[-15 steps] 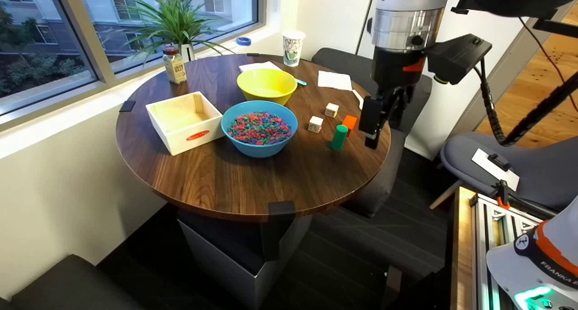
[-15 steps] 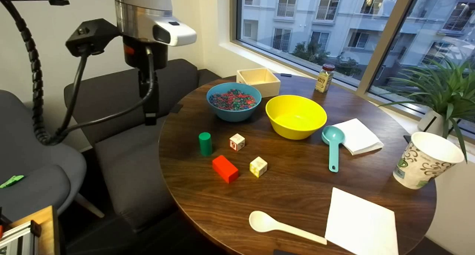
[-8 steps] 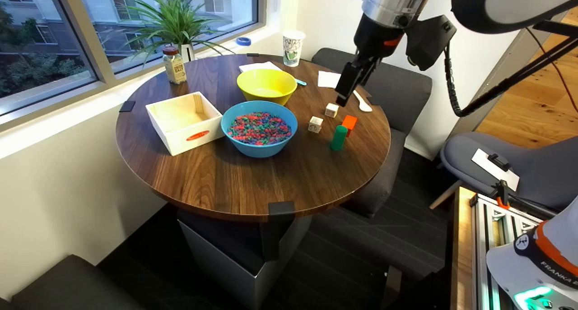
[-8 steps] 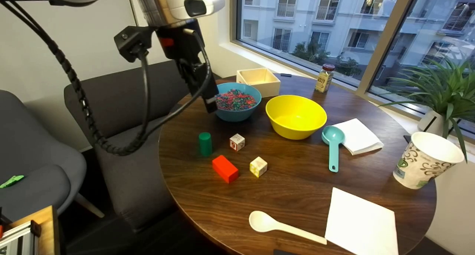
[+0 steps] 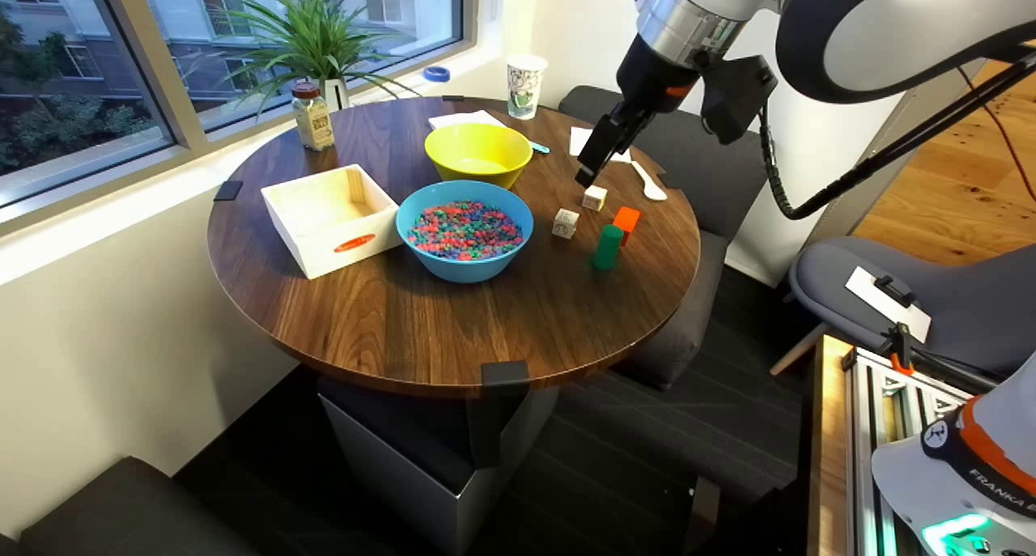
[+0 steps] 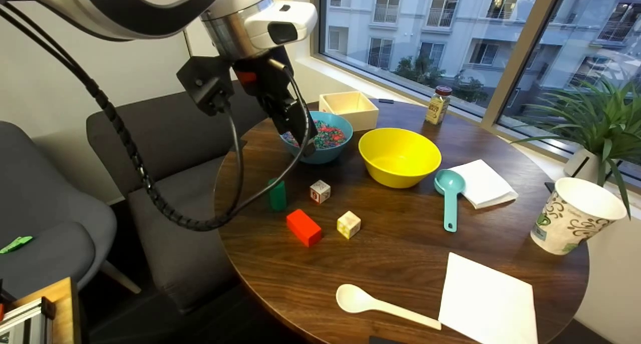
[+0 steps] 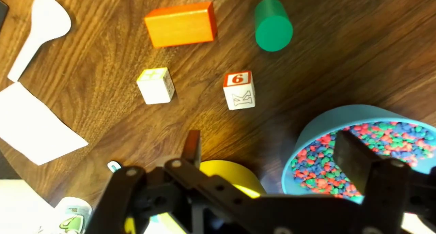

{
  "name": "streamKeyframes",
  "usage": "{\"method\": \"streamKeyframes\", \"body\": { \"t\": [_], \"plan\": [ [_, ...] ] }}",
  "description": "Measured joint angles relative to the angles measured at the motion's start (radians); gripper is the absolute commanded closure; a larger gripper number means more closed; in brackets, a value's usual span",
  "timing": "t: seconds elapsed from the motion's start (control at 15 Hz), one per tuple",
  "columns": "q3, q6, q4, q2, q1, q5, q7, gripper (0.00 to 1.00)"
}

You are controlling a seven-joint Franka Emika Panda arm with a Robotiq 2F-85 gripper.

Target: Lift the dices from the table and put them on the orange plush block

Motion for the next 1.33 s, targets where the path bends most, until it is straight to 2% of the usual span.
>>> {"method": "streamKeyframes", "body": {
  "t": [0.27,0.47,1.0,1.33],
  "plan": [
    [-0.004,0.000,-0.001,0.003,-0.005,-0.001,-0.009,0.00],
    [-0.023,0.010,-0.009,0.011,-0.005,0.013,-0.062,0.00],
    [-0.068,0.122,-0.050,0.053,-0.004,0.173,-0.259,0.00],
    [-0.070,0.175,-0.053,0.104,-0.004,0.220,-0.339,0.00]
  ]
}}
